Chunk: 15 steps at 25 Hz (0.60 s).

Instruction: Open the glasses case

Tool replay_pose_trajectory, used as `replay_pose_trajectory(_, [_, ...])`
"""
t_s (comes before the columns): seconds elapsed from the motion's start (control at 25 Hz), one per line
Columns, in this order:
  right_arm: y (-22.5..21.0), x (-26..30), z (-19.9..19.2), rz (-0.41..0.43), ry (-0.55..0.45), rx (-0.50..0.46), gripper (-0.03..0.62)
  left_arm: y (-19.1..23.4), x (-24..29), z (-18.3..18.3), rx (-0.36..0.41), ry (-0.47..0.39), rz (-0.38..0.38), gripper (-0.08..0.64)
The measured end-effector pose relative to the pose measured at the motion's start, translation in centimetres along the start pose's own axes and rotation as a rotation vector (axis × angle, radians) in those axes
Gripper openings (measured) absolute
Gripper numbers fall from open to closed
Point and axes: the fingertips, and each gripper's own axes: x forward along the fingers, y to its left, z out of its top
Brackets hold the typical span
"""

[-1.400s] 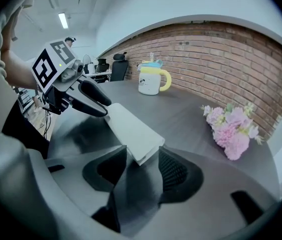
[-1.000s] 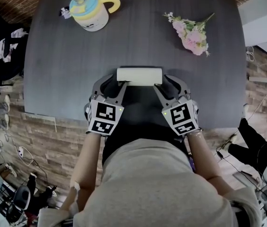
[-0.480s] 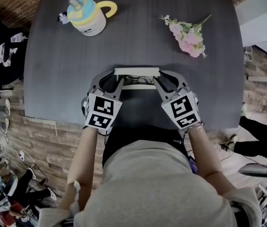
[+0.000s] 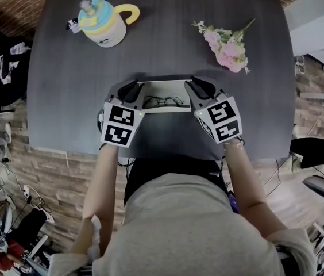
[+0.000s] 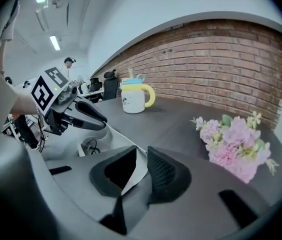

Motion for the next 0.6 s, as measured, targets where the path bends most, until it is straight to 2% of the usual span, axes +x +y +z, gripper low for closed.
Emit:
replay_pose_trajectory(0.36, [-1.2, 1.4, 0.3, -0.012, 0.015, 0.063, 0.072, 1.0, 0.8, 0.0, -0.076, -0.002, 0.066, 0.080])
replay_pose_trajectory(0.6, [-1.4, 1.8, 0.1, -0.017, 0.028, 0.123, 0.072, 1.2, 1.1, 0.0, -0.102, -0.003, 0.076, 0.080])
